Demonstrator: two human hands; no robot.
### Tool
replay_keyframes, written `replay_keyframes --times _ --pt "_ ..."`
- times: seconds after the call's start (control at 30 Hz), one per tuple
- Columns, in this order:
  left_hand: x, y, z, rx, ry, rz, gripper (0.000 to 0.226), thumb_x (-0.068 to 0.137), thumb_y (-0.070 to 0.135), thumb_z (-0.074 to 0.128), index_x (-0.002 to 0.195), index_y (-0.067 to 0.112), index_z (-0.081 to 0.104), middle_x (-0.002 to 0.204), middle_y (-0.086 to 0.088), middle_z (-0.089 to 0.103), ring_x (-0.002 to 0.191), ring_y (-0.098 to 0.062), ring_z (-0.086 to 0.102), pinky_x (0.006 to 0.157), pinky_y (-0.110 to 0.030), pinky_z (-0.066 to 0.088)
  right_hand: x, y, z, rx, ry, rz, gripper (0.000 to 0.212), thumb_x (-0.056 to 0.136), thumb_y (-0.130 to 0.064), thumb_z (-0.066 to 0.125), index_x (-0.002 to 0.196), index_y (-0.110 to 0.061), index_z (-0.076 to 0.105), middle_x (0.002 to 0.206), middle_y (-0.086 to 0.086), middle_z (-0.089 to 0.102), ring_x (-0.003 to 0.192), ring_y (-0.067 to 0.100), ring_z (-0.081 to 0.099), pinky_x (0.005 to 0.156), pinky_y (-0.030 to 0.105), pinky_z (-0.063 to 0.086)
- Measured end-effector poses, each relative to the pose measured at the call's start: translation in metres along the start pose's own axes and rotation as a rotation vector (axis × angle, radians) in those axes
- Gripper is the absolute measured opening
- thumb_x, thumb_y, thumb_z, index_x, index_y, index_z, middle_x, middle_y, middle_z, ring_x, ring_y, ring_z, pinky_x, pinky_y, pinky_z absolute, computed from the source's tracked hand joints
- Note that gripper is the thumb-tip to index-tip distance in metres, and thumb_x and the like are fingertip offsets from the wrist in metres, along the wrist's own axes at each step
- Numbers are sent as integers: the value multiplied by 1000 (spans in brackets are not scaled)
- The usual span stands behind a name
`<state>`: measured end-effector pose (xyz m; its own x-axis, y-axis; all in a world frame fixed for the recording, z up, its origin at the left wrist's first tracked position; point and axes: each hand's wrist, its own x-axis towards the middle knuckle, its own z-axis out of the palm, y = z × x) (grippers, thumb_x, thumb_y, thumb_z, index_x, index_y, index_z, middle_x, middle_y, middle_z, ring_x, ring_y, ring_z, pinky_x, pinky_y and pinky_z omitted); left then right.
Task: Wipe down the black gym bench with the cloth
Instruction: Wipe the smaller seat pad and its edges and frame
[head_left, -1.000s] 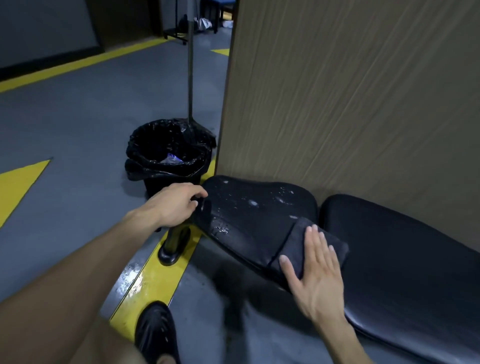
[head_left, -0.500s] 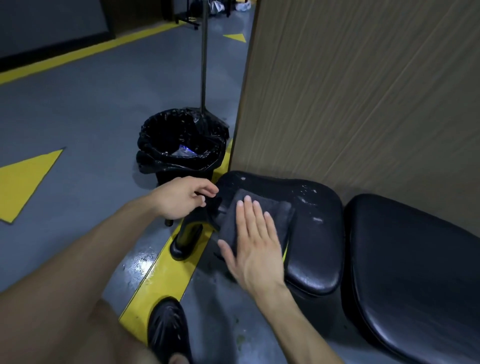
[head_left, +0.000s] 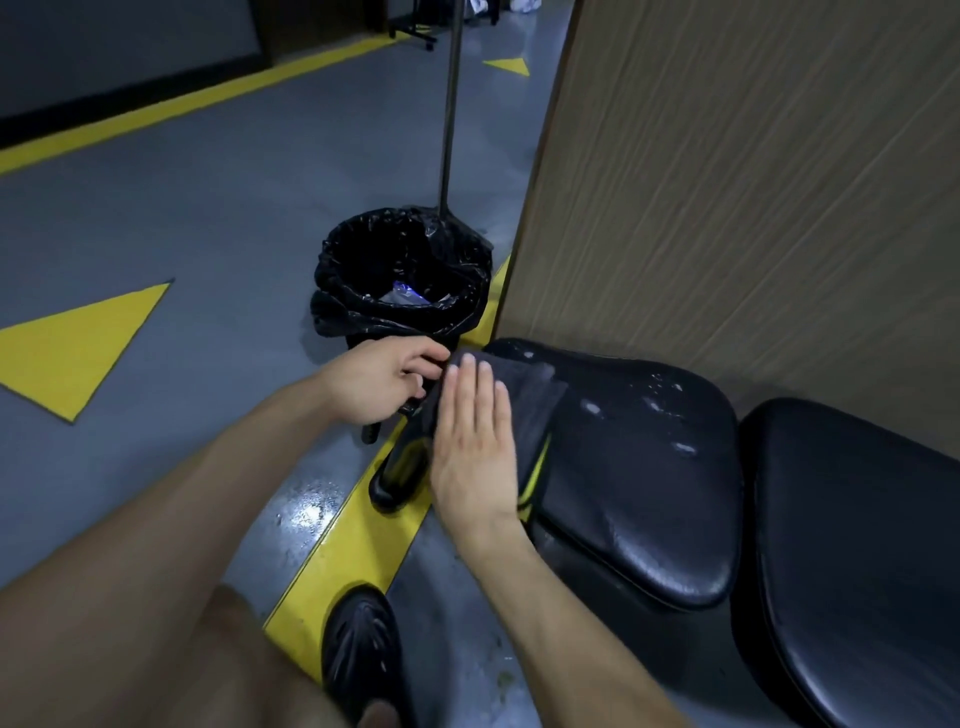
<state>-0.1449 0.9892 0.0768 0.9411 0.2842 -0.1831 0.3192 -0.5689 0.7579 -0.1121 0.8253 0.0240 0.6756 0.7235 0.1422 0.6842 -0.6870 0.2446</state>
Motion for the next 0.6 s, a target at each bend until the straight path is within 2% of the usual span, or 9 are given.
replay_keyframes --times 0.1,0.2,0.27,0.43,0.5,0.6 --pt "-3 1 -3 -12 51 -38 47 102 0 43 144 19 50 136 -4 64 102 -13 71 81 -22 49 18 -1 -3 -25 -46 -102 69 108 -32 19 154 7 -16 165 26 -15 154 41 -12 125 51 -1" --pt "-7 7 -1 -26 25 -39 47 103 2 42 146 21 48 138 -3 61 103 -11 70 91 -28 53 -8 24 1 71 -8 -130 77 107 -44 30 158 -3 -10 168 16 -13 156 32 -9 126 47 0" --pt "-7 11 0 -17 -8 -14 49 103 2 41 146 24 47 140 -1 60 105 -11 70 97 -34 54 -48 46 9 115 37 -97 77 106 -42 39 160 -5 -1 169 13 -5 157 28 -2 127 46 7" --pt "-2 17 0 -11 4 16 51 102 1 41 144 28 50 139 7 61 106 -7 69 96 -35 54 -133 93 15 127 66 73 72 99 -39 47 159 -8 23 168 9 17 155 26 18 123 46 21" --pt "0 22 2 -3 9 38 50 101 1 42 141 31 52 136 11 62 107 -3 69 100 -40 54 -134 98 12 162 74 137 72 99 -41 47 158 -8 25 167 10 21 154 26 21 122 48 24" --pt "0 34 8 -8 7 63 48 101 1 42 134 31 59 132 16 63 111 0 66 100 -38 53 -98 102 5 216 46 182 71 102 -48 34 159 -8 22 167 11 20 155 27 20 124 47 19"
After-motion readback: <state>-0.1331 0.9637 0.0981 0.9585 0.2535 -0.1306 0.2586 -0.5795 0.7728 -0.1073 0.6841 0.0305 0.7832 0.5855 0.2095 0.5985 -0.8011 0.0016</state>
